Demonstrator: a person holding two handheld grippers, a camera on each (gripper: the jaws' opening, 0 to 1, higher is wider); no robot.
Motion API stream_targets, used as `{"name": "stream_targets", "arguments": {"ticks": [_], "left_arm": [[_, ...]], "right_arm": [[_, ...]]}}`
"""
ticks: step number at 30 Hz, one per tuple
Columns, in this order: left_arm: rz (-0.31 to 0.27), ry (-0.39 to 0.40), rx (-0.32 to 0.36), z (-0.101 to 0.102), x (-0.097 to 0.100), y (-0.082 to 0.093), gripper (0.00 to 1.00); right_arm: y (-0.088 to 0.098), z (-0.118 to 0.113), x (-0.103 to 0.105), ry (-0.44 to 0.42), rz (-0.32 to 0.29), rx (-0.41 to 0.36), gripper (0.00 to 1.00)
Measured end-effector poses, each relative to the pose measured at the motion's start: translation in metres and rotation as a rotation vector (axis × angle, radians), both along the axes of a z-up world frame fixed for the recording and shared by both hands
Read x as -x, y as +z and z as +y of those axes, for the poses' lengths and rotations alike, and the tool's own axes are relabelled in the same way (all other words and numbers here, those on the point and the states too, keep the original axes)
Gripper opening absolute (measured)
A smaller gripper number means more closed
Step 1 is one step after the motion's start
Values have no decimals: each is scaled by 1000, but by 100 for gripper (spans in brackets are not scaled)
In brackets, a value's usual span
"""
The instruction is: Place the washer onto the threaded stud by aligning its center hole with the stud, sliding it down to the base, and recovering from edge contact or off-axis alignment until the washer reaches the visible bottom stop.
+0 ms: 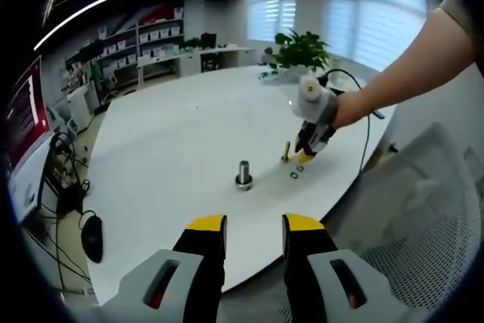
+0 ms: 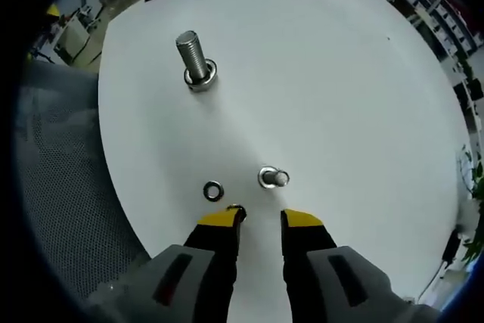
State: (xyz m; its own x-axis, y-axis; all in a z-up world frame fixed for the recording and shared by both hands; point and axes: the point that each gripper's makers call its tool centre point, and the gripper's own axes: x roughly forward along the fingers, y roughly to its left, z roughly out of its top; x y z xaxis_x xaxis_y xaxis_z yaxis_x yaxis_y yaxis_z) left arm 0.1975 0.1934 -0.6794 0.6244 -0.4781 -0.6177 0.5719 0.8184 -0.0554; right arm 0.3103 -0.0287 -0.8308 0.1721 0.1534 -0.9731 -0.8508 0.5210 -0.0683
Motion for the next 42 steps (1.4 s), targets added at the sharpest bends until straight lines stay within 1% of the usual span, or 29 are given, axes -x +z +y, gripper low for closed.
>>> {"name": "stream_targets", "arguments": {"ticks": [5, 9, 17, 22, 26, 33, 34, 36, 37, 40, 42], "left_arm": [[-1, 4, 0, 1, 0, 0, 27], [3, -1, -2, 0, 1, -1, 27], [1, -6, 5, -1, 0, 0, 27], [1, -9, 8, -2, 1, 1, 27], [1, -12, 10, -2, 1, 1, 27], [2, -15, 13, -3, 1, 1, 27], [2, -16, 13, -3, 1, 1, 27], [2, -13, 14, -3, 0, 1, 27], [2, -12, 13, -3, 0, 1, 27], [2, -11, 12, -2, 0, 1, 27], [2, -7, 12, -2, 0, 1, 27]], "right_arm": [[-4, 3, 6, 8, 1, -13, 24], [-8, 5, 10, 11, 17, -12, 24], [-12, 4, 11, 10, 17, 6, 23], [-13, 3, 10, -8, 29, -12, 22], [-14, 4, 10, 0, 42, -20, 22], [-14, 4, 9, 39, 70, -2, 22], [-14, 3, 9, 60, 70, 10, 21], [-15, 5, 9, 70, 67, 22, 19], [-15, 6, 8, 67, 63, 21, 17], [-15, 7, 8, 61, 57, 37, 16], [-12, 7, 9, 100, 61, 50, 15]]}}
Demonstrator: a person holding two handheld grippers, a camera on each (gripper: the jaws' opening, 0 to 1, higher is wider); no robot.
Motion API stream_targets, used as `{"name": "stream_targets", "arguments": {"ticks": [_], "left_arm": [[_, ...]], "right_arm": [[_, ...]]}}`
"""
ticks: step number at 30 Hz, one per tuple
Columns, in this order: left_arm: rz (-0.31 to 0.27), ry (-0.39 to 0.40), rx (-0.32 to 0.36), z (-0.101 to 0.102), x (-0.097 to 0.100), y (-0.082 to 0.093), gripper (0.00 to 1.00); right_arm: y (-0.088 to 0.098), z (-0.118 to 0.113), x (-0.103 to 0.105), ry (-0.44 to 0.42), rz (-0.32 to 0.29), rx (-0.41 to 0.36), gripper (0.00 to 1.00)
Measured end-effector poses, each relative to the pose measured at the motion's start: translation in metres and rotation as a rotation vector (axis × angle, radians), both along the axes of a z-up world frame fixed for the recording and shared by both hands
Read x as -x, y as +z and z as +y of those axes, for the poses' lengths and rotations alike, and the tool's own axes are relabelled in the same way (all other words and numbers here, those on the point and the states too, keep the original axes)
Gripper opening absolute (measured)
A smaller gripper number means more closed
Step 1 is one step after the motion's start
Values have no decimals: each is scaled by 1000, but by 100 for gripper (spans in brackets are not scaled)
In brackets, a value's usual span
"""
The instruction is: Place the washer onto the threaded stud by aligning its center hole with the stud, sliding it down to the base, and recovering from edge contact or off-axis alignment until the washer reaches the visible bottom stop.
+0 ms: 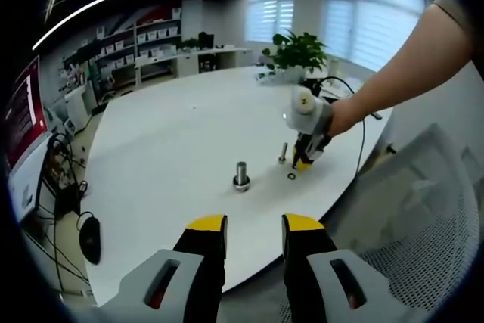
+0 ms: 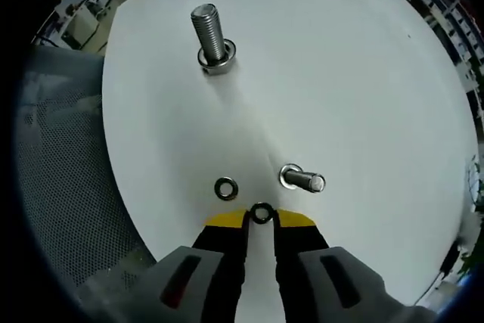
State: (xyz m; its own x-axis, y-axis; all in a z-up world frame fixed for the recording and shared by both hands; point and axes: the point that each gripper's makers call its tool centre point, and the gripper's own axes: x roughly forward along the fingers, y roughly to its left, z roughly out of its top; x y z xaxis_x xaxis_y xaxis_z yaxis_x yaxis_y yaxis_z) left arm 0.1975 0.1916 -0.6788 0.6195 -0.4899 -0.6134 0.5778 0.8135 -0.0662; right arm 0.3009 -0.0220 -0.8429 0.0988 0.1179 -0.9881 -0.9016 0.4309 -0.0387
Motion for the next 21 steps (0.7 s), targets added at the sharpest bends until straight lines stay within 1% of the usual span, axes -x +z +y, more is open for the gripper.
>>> {"name": "stream_targets", "arguments": {"ticks": [3, 5, 10, 13, 18, 21], "left_arm": [[3, 0, -2, 0, 0, -1, 27], [2, 1, -3, 0, 0, -1, 27], [0, 6, -1, 1, -1, 0, 27], [-2, 10, -3, 2, -1, 0, 27], [-4, 13, -1, 2, -2, 1, 27], [-6, 12, -1, 2, -2, 1, 27]], "right_arm": [[-1, 1, -1, -13, 16, 23, 15], [-1, 1, -1, -9, 25, 66, 15], [-2, 3, 0, -15, 26, 133, 15], [-3, 0, 0, -71, 28, 171, 15], [-3, 1, 0, -53, 12, 187, 15], [-3, 0, 0, -71, -10, 159, 15]]}}
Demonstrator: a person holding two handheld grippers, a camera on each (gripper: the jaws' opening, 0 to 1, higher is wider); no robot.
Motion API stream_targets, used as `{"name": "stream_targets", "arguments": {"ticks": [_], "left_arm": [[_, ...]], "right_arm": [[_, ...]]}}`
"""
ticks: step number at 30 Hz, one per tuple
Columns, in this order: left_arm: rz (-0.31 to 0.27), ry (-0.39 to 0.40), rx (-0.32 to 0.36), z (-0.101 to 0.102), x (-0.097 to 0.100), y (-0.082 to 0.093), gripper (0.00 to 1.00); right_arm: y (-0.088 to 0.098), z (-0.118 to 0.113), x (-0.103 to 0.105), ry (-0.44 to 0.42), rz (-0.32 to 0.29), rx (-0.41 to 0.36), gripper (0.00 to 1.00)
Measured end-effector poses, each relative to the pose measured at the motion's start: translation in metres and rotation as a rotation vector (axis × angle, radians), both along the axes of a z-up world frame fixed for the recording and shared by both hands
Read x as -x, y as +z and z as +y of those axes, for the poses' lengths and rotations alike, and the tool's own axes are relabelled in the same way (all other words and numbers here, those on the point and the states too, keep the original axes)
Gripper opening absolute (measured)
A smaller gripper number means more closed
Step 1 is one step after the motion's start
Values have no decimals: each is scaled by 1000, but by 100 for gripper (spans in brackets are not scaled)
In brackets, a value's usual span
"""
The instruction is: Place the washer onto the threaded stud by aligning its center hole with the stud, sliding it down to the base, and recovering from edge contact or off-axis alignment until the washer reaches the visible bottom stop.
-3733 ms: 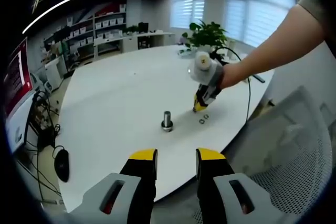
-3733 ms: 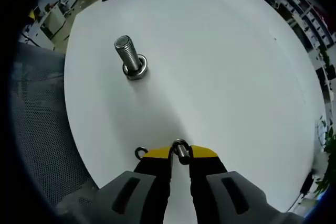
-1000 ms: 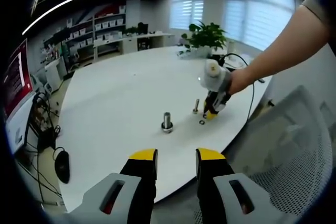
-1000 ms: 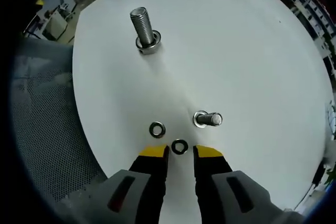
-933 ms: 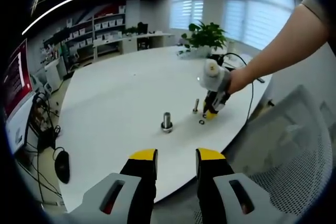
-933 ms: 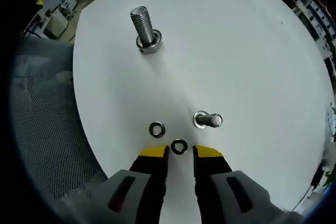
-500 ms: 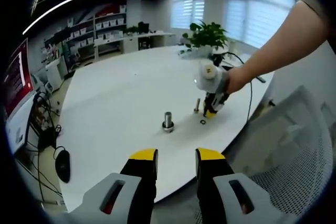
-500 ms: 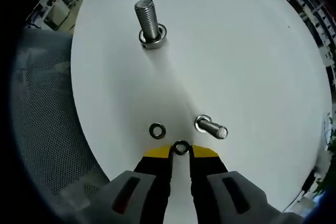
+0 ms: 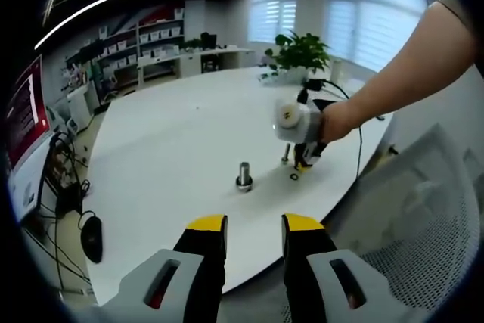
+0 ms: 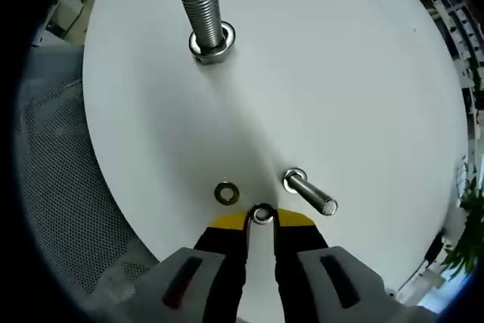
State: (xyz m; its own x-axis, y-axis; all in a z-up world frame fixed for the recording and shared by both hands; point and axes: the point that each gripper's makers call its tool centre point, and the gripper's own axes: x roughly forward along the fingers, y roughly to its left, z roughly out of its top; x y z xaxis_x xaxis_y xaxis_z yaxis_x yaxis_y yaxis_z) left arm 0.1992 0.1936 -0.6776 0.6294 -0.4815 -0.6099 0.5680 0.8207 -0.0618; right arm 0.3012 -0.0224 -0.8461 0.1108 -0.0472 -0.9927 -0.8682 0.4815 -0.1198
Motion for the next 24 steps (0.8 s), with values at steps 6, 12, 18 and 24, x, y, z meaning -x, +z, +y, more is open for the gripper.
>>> {"name": "stream_targets", "arguments": {"ticks": [6, 12, 18, 24], "left_arm": [[-10, 9, 10, 1, -2, 2, 27], [-15, 21, 20, 2, -3, 4, 27], [-31, 34, 32, 3, -5, 8, 27], [-45, 37, 62, 1, -6, 13, 28]], "right_arm": [[1, -1, 1, -30, -31, -58, 15], [-1, -1, -1, -50, -34, -81, 15], [1, 0, 0, -58, -35, -75, 14], [0, 0, -1, -64, -28, -74, 14]]}}
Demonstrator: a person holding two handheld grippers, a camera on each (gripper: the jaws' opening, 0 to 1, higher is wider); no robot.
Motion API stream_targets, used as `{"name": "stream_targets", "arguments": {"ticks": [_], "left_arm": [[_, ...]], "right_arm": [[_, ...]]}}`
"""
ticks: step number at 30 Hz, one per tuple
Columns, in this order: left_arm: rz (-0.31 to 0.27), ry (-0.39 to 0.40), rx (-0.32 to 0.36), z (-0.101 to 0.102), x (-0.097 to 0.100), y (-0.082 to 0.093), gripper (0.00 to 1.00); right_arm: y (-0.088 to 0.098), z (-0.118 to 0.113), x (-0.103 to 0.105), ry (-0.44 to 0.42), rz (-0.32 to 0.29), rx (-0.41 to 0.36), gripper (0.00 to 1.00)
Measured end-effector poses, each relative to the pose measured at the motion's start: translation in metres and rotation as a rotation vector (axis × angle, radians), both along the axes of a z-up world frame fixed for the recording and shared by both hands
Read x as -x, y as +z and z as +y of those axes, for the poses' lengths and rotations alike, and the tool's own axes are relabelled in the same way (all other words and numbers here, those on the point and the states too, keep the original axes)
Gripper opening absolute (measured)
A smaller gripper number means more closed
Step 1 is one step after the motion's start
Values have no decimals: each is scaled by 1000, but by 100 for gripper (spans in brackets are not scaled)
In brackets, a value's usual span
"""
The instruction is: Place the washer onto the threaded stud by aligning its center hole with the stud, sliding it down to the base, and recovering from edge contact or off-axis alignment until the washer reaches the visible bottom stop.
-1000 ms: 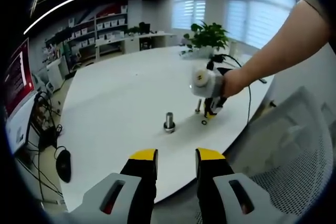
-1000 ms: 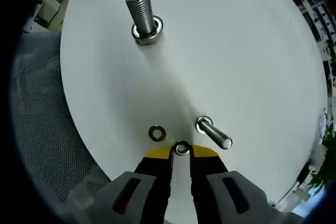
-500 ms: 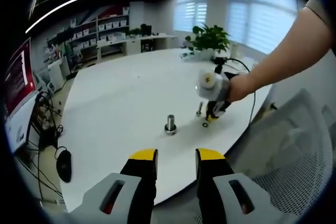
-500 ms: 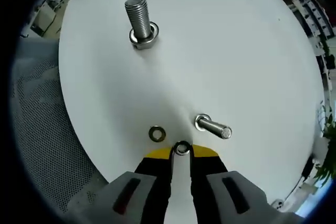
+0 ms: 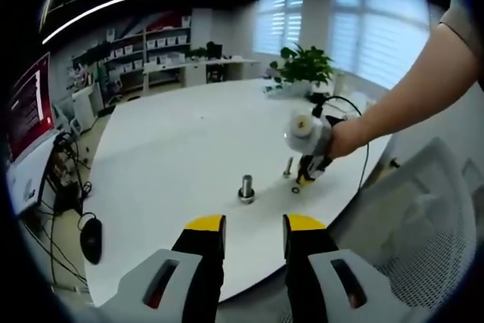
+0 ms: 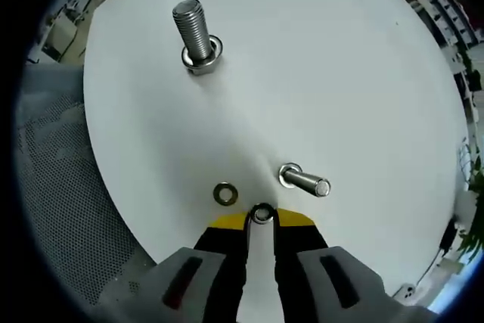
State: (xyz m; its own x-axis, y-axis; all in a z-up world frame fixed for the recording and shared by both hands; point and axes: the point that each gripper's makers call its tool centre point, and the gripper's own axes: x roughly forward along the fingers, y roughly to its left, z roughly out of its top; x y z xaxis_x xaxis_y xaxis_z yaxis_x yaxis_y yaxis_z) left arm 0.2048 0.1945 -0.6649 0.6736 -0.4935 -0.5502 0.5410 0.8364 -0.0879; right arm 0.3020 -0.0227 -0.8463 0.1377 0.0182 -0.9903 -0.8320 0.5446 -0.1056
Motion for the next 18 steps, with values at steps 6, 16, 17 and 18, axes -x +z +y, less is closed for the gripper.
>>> {"name": "stream_targets", "arguments": {"ticks": [6, 16, 17, 18], "left_arm": [[-14, -1, -4, 0, 0, 2, 28], [-8, -5, -8, 0, 0, 0, 28], [-10, -4, -7, 0, 0, 1, 28], [-13, -3, -7, 1, 0, 1, 28]], "right_arm": [[0, 0, 0, -6, 1, 21, 14], [1, 0, 2, -23, -55, -16, 14], [1, 0, 2, -17, -63, -15, 14], [2, 0, 2, -8, -76, -19, 14]]}}
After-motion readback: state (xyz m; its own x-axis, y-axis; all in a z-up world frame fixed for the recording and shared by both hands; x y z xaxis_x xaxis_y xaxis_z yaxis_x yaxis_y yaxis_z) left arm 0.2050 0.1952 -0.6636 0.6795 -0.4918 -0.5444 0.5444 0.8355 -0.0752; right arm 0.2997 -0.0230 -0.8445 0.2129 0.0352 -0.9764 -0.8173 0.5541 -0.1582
